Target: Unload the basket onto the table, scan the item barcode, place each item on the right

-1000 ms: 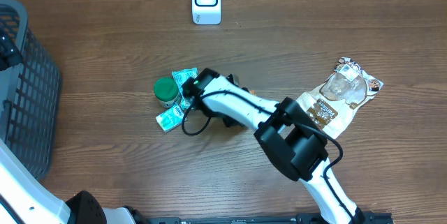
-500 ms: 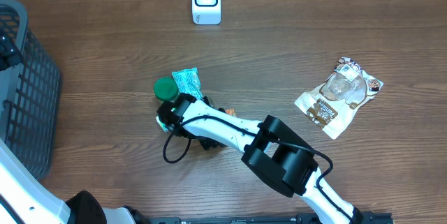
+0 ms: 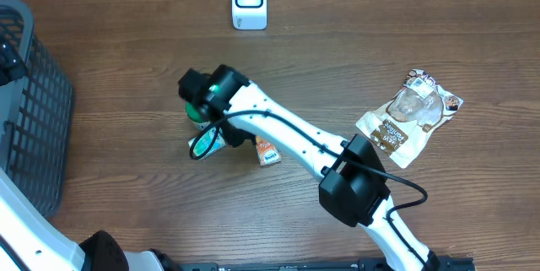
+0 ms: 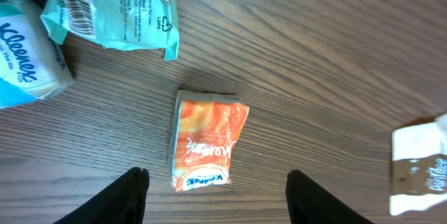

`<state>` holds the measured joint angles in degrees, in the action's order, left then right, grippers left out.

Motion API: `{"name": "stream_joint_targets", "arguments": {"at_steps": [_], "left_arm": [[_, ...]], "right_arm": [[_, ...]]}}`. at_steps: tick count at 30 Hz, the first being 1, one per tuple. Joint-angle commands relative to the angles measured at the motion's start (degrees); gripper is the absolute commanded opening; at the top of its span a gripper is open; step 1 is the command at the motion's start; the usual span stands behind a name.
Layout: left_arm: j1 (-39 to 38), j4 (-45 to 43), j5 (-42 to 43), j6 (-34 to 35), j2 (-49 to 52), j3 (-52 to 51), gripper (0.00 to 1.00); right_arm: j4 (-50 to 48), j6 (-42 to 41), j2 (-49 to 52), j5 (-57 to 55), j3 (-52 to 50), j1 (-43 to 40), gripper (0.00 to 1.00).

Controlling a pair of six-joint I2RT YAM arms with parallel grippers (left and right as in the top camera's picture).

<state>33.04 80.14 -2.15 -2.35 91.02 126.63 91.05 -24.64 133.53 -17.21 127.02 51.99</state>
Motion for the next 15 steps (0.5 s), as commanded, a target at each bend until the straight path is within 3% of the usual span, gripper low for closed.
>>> {"name": "stream_joint_targets", "arguments": {"at_steps": [1, 4, 8, 15], "left_arm": [[0.0, -0.2, 0.5, 0.9, -0.3, -0.3, 1.00], [0.0, -0.2, 0.5, 0.9, -0.3, -0.3, 1.00], [0.0, -0.2, 0.5, 0.9, -0.3, -0.3, 1.00], [0.0, -0.2, 0.5, 0.9, -0.3, -0.3, 1.00]], "right_arm": [[-2.7, 2.4, -0.4, 10.9, -1.3, -0.5, 0.55], [-7.1, 2.6, -0.4, 20.3, -4.5, -0.5, 0.37], [-11.0, 1.9, -0.4, 26.1, -9.9, -0.3, 0.20], [-10.7, 1.9, -0.4, 25.4, -18.1, -1.8, 0.13]]}}
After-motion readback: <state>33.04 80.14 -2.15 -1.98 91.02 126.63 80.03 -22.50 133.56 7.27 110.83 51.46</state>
